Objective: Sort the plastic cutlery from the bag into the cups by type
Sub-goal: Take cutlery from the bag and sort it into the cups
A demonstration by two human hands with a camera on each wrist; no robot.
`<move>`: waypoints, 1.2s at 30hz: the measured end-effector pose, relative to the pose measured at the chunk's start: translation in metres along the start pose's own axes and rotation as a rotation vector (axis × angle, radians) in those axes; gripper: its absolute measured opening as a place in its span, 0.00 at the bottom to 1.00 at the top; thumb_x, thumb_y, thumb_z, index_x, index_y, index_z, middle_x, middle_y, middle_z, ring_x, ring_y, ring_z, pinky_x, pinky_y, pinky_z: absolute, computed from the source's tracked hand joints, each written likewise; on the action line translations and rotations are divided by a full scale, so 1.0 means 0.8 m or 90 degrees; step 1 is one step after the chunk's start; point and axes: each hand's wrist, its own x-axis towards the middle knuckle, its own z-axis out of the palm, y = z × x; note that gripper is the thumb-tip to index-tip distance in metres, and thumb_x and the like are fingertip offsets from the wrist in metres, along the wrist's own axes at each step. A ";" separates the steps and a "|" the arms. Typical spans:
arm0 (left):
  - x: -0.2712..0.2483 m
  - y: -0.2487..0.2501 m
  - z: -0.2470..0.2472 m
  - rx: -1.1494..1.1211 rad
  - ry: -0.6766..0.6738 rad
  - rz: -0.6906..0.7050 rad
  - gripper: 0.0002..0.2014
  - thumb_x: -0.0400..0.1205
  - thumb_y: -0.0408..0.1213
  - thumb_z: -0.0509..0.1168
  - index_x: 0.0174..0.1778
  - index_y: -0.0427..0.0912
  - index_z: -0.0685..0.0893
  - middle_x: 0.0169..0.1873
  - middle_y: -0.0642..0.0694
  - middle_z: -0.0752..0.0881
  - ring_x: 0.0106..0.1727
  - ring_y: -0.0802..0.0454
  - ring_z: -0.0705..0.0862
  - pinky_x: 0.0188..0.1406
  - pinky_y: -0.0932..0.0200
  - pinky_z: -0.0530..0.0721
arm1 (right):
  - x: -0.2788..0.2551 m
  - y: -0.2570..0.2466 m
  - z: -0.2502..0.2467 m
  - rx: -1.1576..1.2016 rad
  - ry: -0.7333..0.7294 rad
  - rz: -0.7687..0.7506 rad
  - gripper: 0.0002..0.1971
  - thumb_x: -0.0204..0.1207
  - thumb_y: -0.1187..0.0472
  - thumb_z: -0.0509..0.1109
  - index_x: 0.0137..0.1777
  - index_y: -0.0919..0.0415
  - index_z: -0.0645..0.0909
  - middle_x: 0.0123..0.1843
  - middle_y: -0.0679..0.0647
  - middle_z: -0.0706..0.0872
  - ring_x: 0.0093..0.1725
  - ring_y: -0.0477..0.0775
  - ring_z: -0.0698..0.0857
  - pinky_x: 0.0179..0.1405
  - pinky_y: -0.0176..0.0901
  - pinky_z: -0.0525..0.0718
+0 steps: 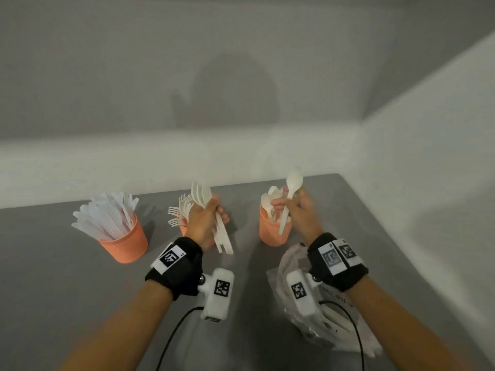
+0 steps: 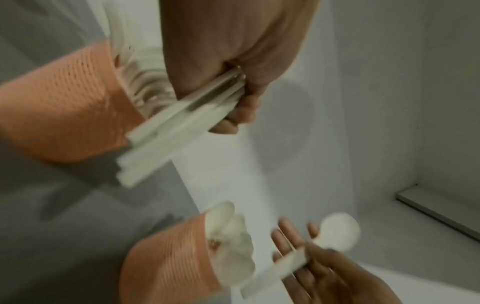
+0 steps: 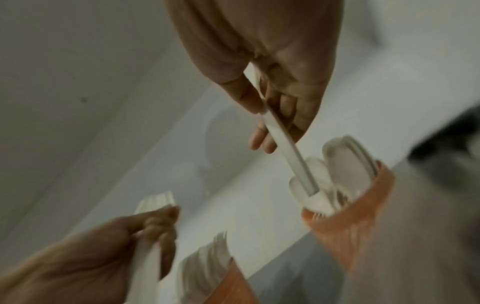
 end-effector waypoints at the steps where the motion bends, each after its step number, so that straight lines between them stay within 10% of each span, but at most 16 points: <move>1: 0.008 0.009 -0.007 -0.004 0.015 0.029 0.12 0.84 0.36 0.59 0.33 0.42 0.72 0.12 0.53 0.72 0.14 0.58 0.72 0.18 0.63 0.75 | 0.009 -0.006 -0.006 0.004 0.000 -0.022 0.07 0.77 0.74 0.62 0.51 0.64 0.74 0.39 0.54 0.85 0.39 0.50 0.87 0.47 0.49 0.84; 5: 0.028 0.046 -0.019 0.093 0.083 0.144 0.21 0.82 0.48 0.62 0.25 0.43 0.70 0.10 0.54 0.71 0.14 0.60 0.70 0.19 0.68 0.75 | 0.034 -0.014 -0.014 -0.045 -0.004 -0.033 0.16 0.77 0.76 0.60 0.42 0.51 0.72 0.38 0.47 0.85 0.44 0.51 0.86 0.54 0.49 0.83; 16: 0.061 0.005 -0.017 0.283 0.065 0.259 0.16 0.77 0.48 0.68 0.26 0.46 0.78 0.15 0.51 0.79 0.20 0.51 0.77 0.28 0.53 0.80 | 0.044 0.021 -0.008 -0.162 -0.042 0.018 0.15 0.72 0.77 0.58 0.52 0.58 0.75 0.46 0.54 0.88 0.51 0.54 0.85 0.54 0.45 0.83; 20: 0.059 -0.020 -0.015 0.297 0.093 0.287 0.13 0.75 0.42 0.69 0.26 0.44 0.81 0.18 0.52 0.79 0.26 0.46 0.77 0.33 0.48 0.77 | 0.042 0.021 -0.006 -0.196 -0.054 -0.003 0.18 0.71 0.79 0.58 0.55 0.61 0.77 0.46 0.53 0.86 0.45 0.48 0.83 0.36 0.19 0.77; 25: 0.062 -0.039 -0.027 0.384 0.081 0.366 0.05 0.78 0.38 0.67 0.39 0.50 0.77 0.27 0.41 0.82 0.31 0.41 0.81 0.39 0.40 0.80 | 0.040 0.024 -0.005 -0.292 -0.053 -0.084 0.21 0.68 0.81 0.57 0.56 0.65 0.81 0.55 0.61 0.86 0.57 0.59 0.84 0.59 0.50 0.83; 31: 0.066 -0.039 -0.034 0.580 0.026 0.452 0.19 0.79 0.23 0.62 0.66 0.35 0.74 0.54 0.36 0.82 0.54 0.42 0.81 0.59 0.55 0.76 | 0.035 0.019 -0.001 -0.520 -0.093 -0.151 0.19 0.74 0.72 0.60 0.65 0.62 0.78 0.67 0.60 0.75 0.70 0.58 0.71 0.62 0.43 0.73; 36: 0.065 -0.032 -0.039 0.721 -0.036 0.530 0.19 0.80 0.23 0.60 0.69 0.35 0.75 0.55 0.34 0.79 0.49 0.42 0.82 0.50 0.57 0.78 | 0.036 0.029 0.004 -0.690 -0.115 -0.135 0.28 0.80 0.52 0.61 0.78 0.58 0.62 0.78 0.62 0.60 0.80 0.62 0.54 0.79 0.51 0.52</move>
